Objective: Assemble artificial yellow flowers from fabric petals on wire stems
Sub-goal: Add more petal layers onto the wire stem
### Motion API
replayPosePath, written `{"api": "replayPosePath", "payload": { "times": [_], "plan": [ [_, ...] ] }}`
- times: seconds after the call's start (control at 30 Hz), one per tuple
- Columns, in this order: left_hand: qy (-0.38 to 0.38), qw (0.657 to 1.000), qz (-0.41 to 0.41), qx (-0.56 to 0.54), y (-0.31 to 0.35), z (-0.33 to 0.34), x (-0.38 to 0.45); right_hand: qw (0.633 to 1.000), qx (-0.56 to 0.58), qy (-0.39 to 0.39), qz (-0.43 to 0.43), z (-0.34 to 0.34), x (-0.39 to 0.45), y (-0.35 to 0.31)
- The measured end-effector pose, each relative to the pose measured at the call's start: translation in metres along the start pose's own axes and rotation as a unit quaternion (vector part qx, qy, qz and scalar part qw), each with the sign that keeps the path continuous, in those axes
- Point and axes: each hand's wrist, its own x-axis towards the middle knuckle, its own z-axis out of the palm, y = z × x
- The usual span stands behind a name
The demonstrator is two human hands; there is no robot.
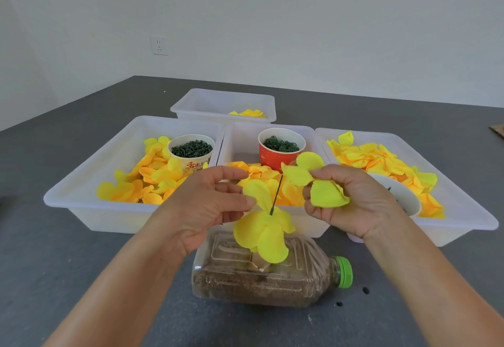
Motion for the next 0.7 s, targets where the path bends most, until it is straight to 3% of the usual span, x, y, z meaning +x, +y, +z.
{"api": "replayPosePath", "payload": {
  "times": [0.2,0.4,0.7],
  "plan": [
    [-0.007,1.0,-0.005,0.022,-0.003,0.0,-0.001,0.999,-0.025,-0.016,0.024,-0.01,-0.004,0.005],
    [-0.03,0.997,-0.003,0.067,-0.001,0.0,-0.007,0.999,0.018,-0.031,0.024,-0.013,-0.003,0.005],
    [-0.052,0.993,-0.098,-0.04,-0.001,0.005,0.007,0.993,-0.098,-0.046,0.053,-0.011,-0.003,0.011]
  ]
}}
